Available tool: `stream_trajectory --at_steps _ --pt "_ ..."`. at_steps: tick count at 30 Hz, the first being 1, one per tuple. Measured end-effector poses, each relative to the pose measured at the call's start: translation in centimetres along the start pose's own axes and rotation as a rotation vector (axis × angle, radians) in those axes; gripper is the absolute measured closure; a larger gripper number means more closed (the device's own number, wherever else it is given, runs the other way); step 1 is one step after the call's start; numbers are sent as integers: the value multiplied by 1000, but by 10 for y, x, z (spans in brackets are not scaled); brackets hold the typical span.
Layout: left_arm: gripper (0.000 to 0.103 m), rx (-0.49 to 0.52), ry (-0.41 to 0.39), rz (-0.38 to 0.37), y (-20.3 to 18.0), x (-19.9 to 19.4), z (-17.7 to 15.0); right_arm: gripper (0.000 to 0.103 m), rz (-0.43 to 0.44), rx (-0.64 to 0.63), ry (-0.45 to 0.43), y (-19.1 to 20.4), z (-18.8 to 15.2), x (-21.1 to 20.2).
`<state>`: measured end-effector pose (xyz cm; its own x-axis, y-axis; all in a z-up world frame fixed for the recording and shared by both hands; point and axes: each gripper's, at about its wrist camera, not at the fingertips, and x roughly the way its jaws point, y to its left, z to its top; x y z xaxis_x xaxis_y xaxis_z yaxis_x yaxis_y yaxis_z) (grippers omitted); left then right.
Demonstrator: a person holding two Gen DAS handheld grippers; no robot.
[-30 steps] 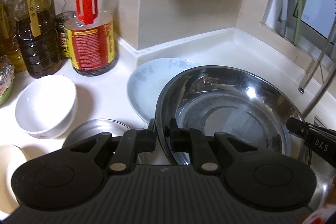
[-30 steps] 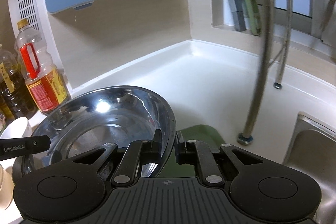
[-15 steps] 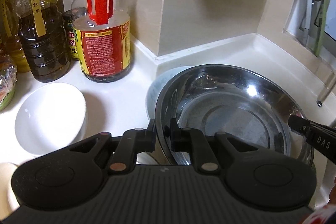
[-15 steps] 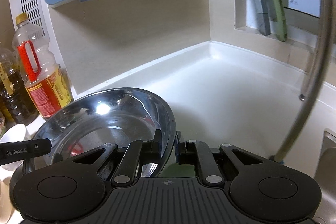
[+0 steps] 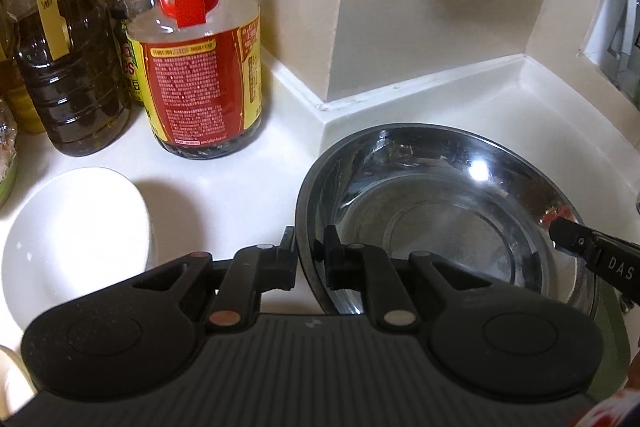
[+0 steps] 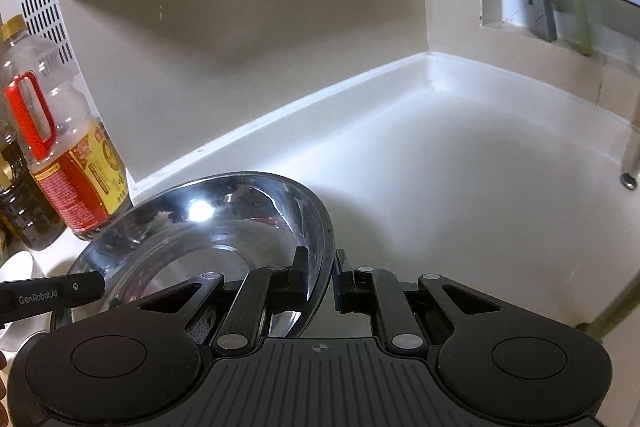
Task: Organize plates and bowls
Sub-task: 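Carry the steel plate over the blue-patterned plate and lower it on top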
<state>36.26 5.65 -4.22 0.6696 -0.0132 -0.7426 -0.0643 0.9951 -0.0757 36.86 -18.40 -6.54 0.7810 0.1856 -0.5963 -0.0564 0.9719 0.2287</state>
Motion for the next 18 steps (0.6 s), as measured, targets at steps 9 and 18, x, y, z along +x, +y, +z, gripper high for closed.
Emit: stream_trajectory --at_steps 9,18 --pt "92 -2 27 14 4 14 4 91 8 2 17 1 1 19" --pt "91 19 47 12 3 20 6 91 -12 -26 14 5 -5 24"
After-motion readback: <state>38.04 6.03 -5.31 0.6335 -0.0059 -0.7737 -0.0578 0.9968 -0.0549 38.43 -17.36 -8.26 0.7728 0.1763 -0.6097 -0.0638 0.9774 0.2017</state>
